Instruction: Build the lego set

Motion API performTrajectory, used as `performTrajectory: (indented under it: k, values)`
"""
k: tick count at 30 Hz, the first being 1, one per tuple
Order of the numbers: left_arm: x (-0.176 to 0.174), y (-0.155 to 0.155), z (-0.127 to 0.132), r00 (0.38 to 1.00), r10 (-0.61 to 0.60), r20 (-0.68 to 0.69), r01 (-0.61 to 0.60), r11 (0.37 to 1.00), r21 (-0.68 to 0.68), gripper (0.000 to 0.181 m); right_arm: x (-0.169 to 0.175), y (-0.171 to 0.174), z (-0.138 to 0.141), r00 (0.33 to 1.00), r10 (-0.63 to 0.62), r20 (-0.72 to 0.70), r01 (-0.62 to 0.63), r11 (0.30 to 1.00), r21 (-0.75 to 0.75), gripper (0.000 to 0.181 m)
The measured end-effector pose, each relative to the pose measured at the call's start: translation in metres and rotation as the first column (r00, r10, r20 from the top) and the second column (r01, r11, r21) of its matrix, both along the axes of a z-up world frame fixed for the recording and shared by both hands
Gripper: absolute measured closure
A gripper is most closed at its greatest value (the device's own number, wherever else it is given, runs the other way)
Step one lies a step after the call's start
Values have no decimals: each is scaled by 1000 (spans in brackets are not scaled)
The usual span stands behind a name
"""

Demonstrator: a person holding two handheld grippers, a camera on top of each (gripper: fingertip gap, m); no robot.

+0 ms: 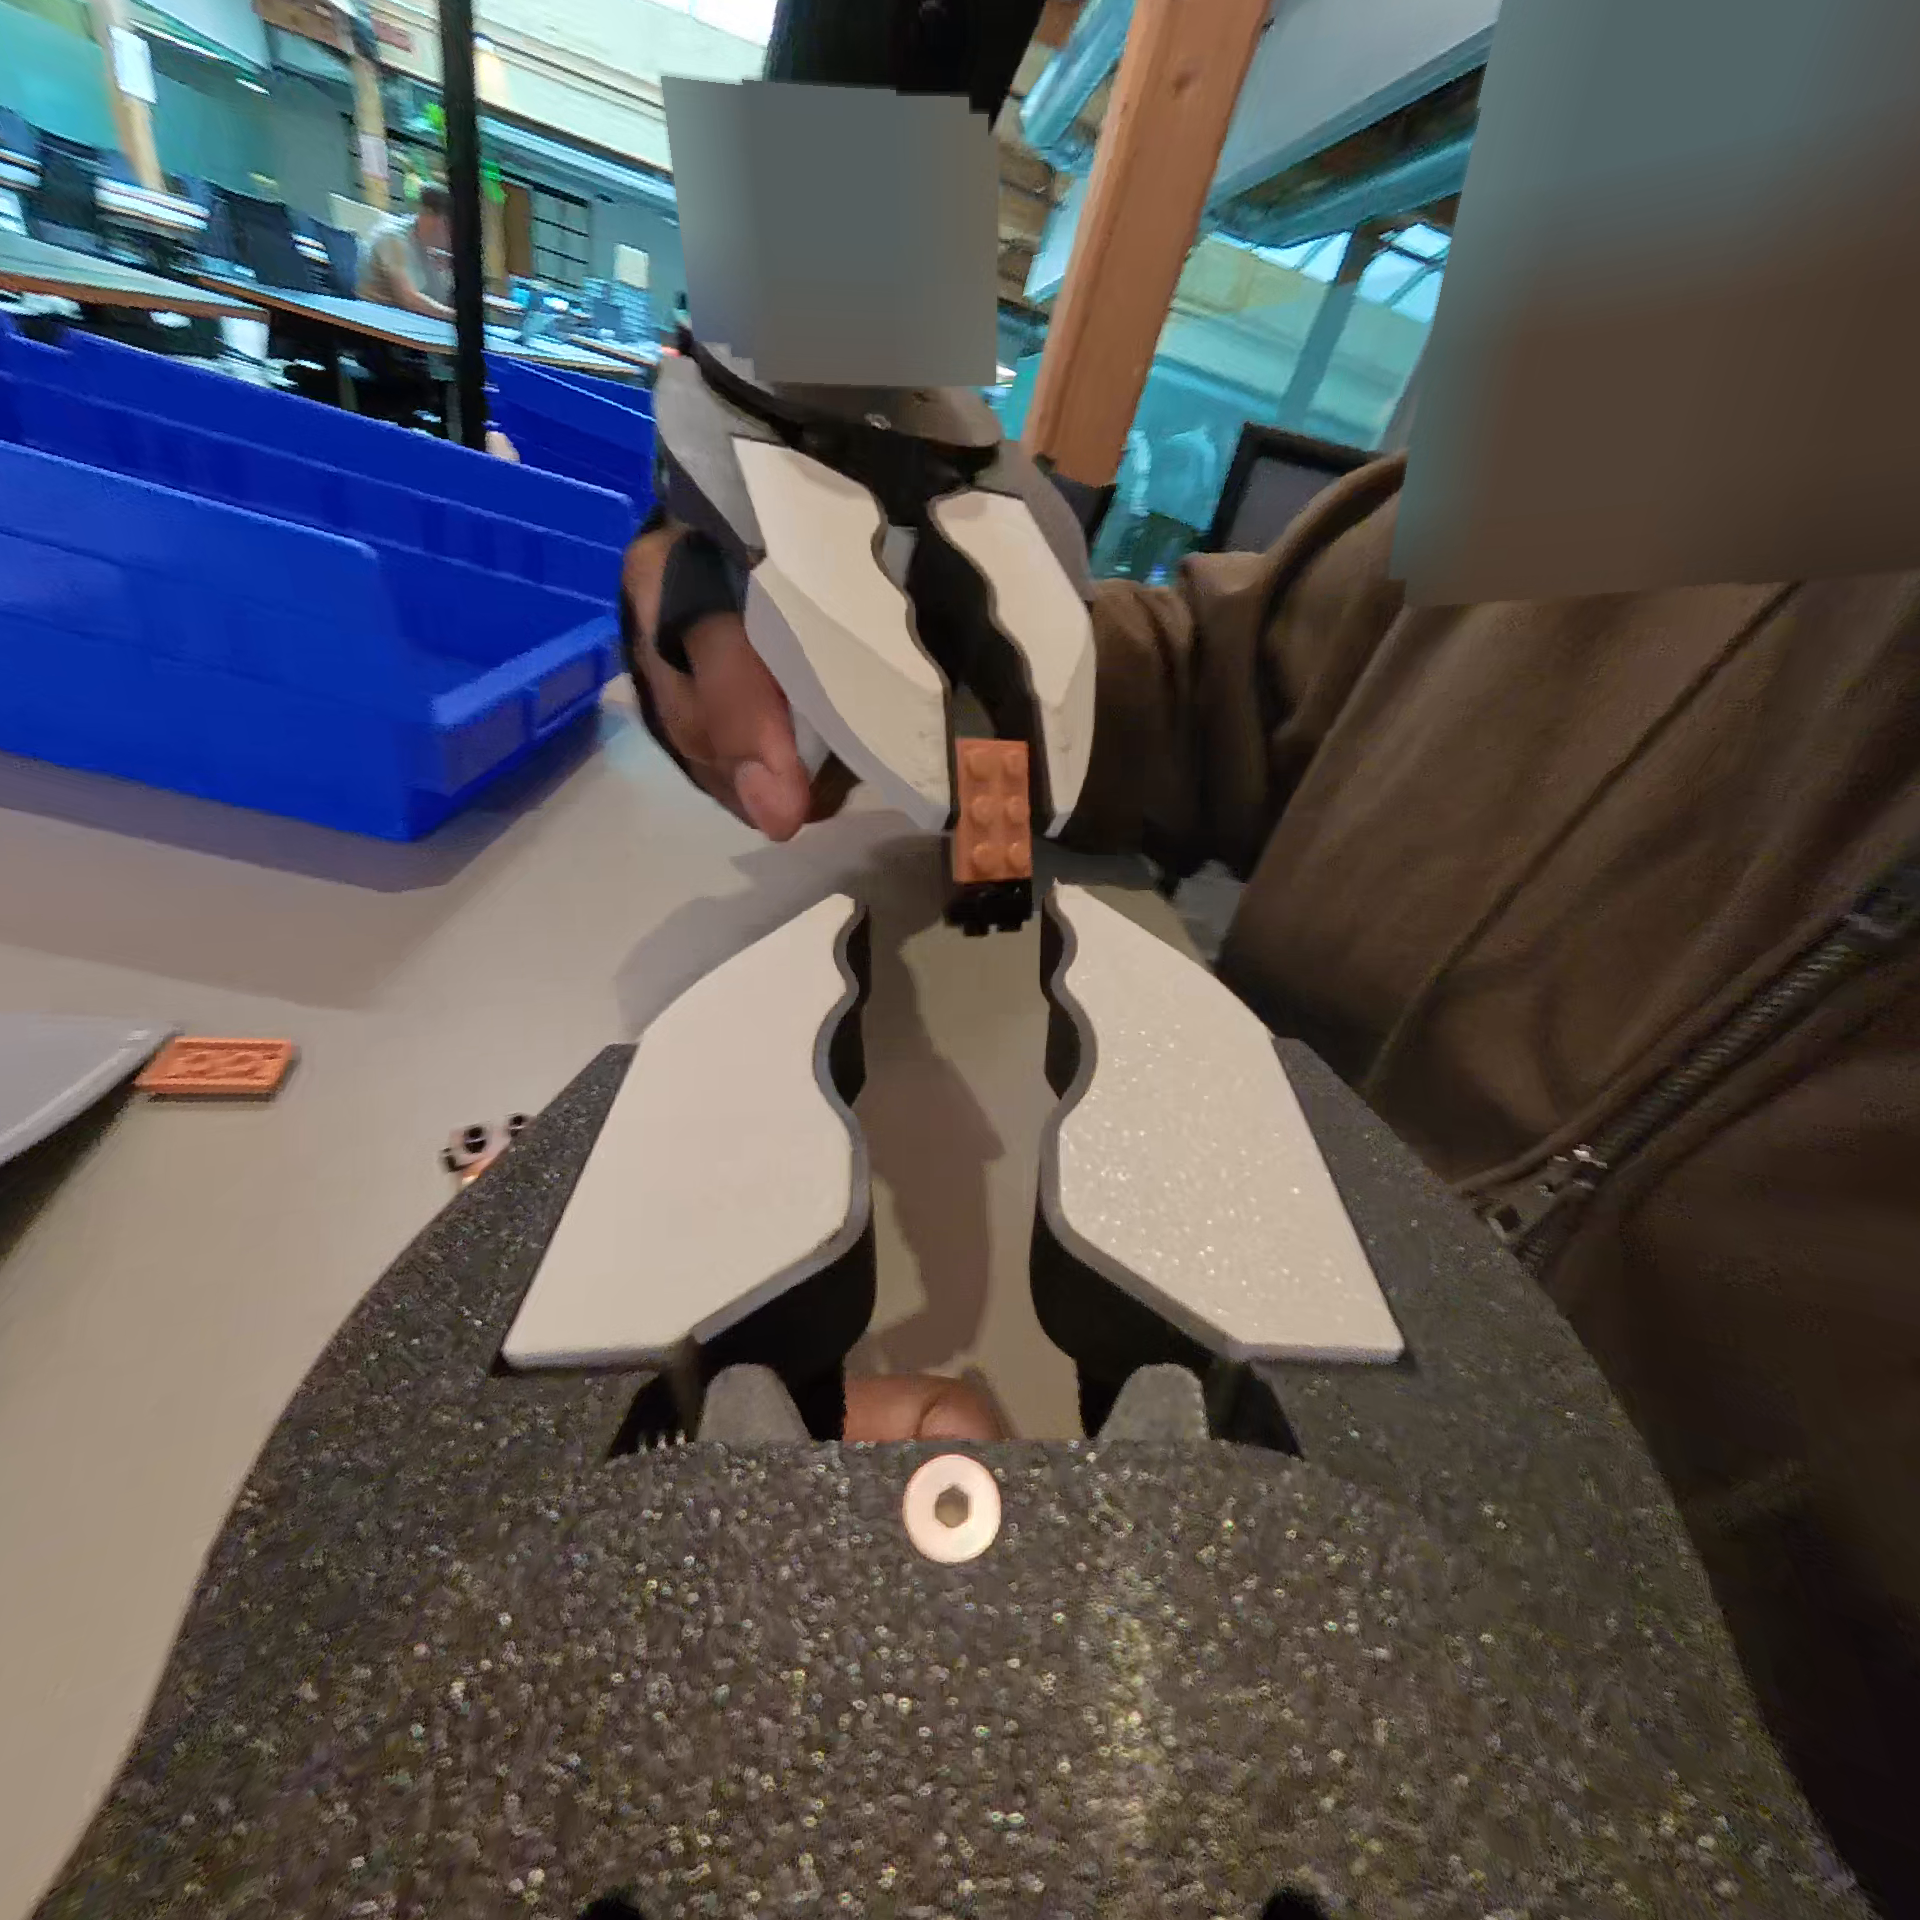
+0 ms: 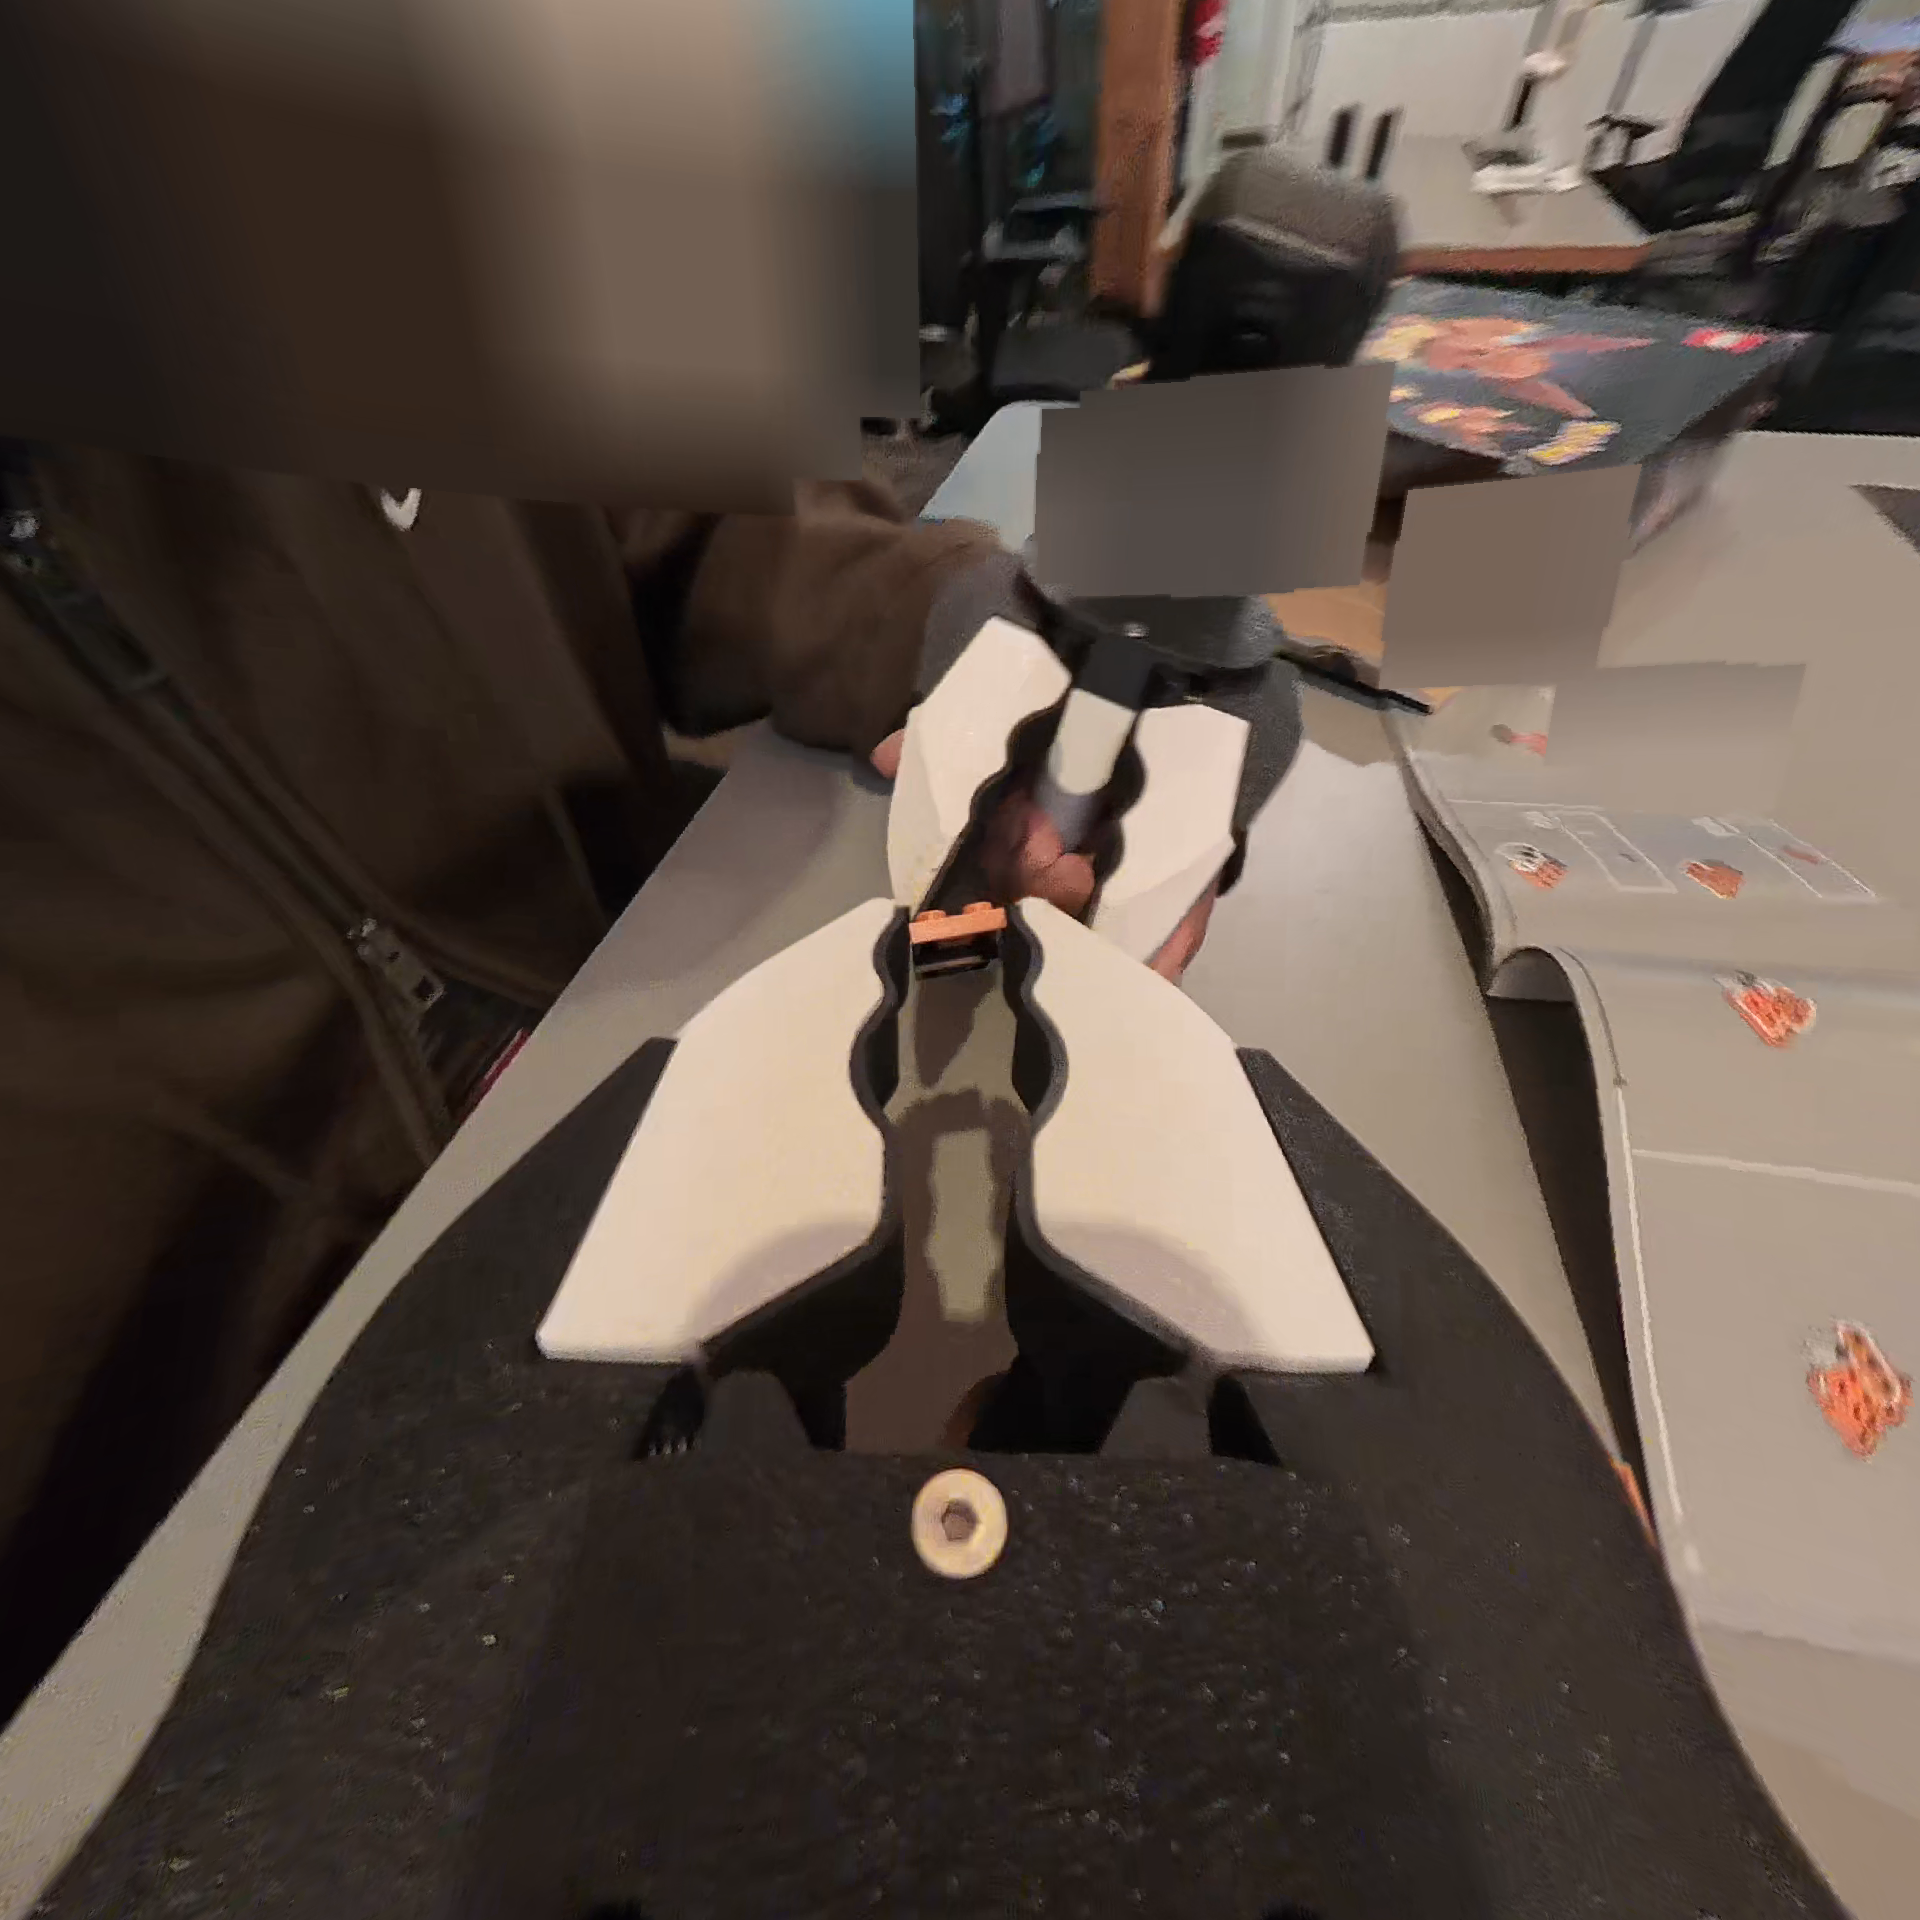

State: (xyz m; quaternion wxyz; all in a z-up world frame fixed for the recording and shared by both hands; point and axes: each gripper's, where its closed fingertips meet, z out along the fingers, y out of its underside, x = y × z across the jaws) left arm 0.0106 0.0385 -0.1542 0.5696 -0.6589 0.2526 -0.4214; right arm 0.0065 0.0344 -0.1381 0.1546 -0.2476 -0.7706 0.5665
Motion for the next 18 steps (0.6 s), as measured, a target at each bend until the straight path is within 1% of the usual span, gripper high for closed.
performTrajectory:
  k: [2, 4, 6, 7, 10, 12, 14, 16, 18]
  values:
    - [6, -7, 1, 997, -66, 29, 67, 998, -19, 150, 2, -8, -3, 997, 75, -1, -75, 994, 76, 164]
    - [9, -11, -1, 994, -101, 33, 102, 994, -40, 152, 3, -15, -6, 990, 140, 1, -139, 981, 134, 164]
    - [12, -15, -3, 990, -137, 35, 139, 989, -53, 159, 4, -20, -8, 982, 190, 5, -189, 969, 159, 165]
    - [14, -18, -3, 986, -161, 38, 163, 985, -49, 166, 4, -23, -9, 978, 208, 5, -206, 964, 167, 165]
    - [14, -19, -2, 987, -157, 18, 157, 987, -17, 166, 3, -26, -8, 974, 227, -8, -223, 961, 165, 164]
    - [8, -14, 1, 995, -95, -1, 95, 995, 19, 167, -1, -22, -6, 984, 175, -35, -168, 974, 154, 164]
    - [2, -10, 5, 999, -24, -35, 27, 996, 80, 167, -7, -15, -2, 994, 87, -66, -78, 990, 121, 161]
    - [-3, -6, 10, 997, 46, -64, -36, 988, 153, 167, -8, -8, 3, 996, 1, -90, 4, 998, 64, 154]
    - [-8, 0, 14, 988, 130, -82, -110, 971, 213, 167, -8, -2, 6, 991, -86, -107, 89, 996, 18, 153]
